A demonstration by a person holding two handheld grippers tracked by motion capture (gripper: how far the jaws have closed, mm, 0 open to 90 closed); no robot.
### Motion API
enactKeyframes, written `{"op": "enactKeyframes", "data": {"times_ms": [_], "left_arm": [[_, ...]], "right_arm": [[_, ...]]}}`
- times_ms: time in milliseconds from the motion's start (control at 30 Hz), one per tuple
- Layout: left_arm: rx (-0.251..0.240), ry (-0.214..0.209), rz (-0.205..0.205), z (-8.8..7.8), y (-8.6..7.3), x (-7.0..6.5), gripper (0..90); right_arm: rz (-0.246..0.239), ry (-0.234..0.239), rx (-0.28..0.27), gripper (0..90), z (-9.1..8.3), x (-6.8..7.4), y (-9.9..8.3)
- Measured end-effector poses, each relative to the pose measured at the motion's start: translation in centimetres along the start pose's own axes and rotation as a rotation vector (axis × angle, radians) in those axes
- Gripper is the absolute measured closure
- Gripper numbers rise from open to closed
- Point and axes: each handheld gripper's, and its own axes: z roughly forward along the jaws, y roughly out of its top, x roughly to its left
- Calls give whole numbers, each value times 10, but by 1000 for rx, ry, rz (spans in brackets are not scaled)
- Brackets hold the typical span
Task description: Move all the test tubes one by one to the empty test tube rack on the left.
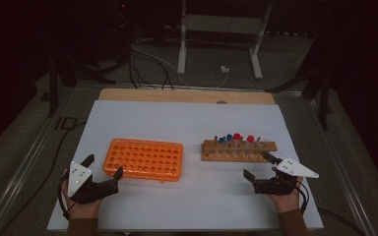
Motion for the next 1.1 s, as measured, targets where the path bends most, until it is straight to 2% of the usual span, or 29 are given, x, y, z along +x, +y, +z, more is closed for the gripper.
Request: {"op": "enactKeyframes", "data": {"times_ms": [267,500,667,867,1000,1100], "left_arm": [[-7,4,-10,-1,0,1,11],[-17,5,-23,-4,1,0,11],[-13,-3,-34,-3,1,-2,11],[-4,-16,-22,0,1,-7,11],[4,-20,-11,1,1,-9,11],[5,-20,-12,2,1,-9,11]], "right_arm": [[0,-3,1,3,0,0,0],[4,-29,-10,3,-5,-3,8],[22,-43,-9,3,-11,-10,17],[18,-77,12,3,-15,-21,27],[20,-120,33,43,-15,-35,35],[37,-129,55,72,-11,-44,40]]}}
